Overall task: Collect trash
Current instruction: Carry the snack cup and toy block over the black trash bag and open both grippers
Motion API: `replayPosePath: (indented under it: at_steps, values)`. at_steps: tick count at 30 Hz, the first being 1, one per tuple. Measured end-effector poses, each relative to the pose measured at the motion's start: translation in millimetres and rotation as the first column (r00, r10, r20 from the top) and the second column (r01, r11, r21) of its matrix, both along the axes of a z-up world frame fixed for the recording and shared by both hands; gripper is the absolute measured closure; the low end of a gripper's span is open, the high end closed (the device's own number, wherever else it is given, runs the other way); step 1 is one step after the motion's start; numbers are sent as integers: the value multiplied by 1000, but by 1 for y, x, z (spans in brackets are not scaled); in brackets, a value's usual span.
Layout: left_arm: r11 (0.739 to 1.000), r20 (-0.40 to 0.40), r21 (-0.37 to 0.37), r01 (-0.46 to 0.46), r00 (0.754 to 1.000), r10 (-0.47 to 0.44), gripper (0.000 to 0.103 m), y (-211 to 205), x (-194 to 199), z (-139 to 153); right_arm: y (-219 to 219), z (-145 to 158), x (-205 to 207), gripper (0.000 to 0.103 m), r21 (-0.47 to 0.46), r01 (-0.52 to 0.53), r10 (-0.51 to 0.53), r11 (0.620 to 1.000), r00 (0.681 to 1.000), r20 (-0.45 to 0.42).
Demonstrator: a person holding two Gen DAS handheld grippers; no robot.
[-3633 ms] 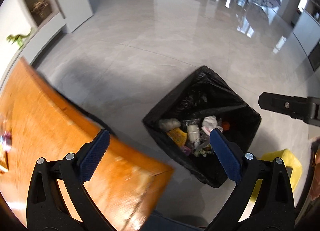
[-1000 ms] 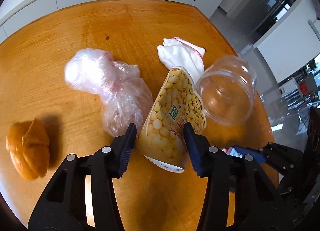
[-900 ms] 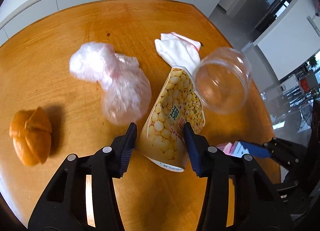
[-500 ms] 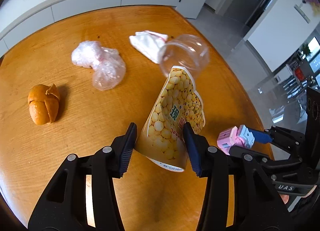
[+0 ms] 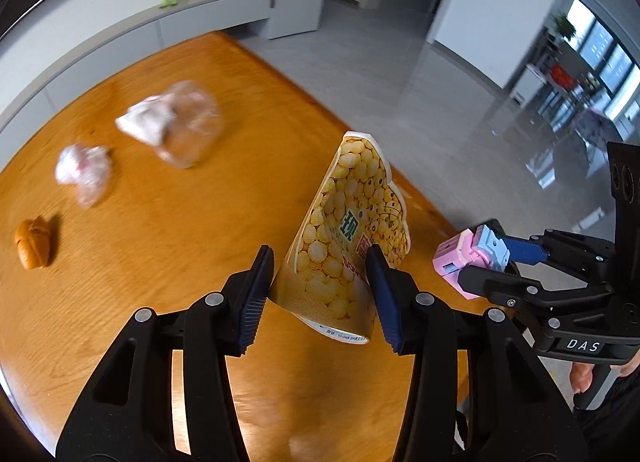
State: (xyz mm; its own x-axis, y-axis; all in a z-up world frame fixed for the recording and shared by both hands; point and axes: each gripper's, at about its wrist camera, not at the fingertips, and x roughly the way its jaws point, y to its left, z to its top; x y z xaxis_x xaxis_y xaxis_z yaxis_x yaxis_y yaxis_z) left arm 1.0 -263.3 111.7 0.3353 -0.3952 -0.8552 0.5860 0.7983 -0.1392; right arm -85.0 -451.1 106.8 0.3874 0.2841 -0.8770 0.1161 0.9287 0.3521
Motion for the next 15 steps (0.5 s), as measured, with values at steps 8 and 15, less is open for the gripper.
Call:
replayPosePath:
  at_steps: [8, 15]
  values:
    - [977, 0, 28, 213, 977, -213, 56, -111, -67, -14, -89, 3, -89, 53, -44, 210, -211, 977, 977, -27]
    - [913, -29, 71, 402, 916, -401, 56, -204, -126, -38, -158, -7, -168, 53, -86, 404, -410, 911, 909, -75]
